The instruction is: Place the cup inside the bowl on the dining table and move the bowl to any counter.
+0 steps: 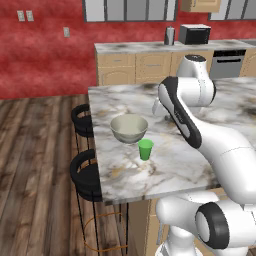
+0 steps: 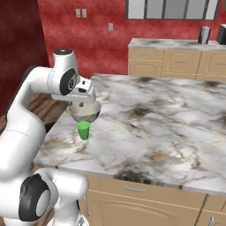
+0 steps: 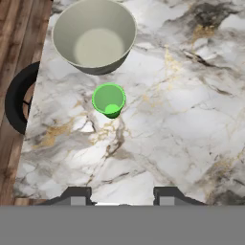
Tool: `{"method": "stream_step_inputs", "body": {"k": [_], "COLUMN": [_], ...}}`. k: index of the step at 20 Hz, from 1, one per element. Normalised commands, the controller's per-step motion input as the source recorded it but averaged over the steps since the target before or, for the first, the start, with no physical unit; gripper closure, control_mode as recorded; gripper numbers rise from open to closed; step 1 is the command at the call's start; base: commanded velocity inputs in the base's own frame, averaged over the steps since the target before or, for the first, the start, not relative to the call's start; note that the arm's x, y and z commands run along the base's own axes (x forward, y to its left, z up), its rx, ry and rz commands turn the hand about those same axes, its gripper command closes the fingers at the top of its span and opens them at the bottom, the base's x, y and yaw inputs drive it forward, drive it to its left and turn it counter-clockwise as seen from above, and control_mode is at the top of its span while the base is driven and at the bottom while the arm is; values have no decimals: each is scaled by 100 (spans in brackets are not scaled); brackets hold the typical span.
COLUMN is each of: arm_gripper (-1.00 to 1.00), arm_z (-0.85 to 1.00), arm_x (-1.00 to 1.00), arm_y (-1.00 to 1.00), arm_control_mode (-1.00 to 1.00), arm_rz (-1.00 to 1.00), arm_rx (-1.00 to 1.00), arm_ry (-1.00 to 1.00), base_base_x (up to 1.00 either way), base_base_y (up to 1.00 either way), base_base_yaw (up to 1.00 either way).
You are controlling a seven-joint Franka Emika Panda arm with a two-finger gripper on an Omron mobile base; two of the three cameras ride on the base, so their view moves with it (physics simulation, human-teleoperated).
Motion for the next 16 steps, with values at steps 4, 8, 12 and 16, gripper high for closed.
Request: {"method": "stream_step_inputs", "body": {"k": [4, 8, 12, 16], "arm_gripper": [-100, -100, -100, -100], "arm_z": [-5, -1, 0, 0], "arm_x": [2, 1, 0, 4], "arm_y": [0, -2, 0, 0], "arm_control_mode": [-100, -100, -100, -100], "arm_rz": [0, 0, 0, 0], "arm_rx": [0, 0, 0, 0], "arm_ry": [0, 3, 0, 0], "base_base_x": [0, 0, 0, 0], "base_base_y": [0, 0, 0, 0], "base_base_yaw": [0, 0, 0, 0]}}
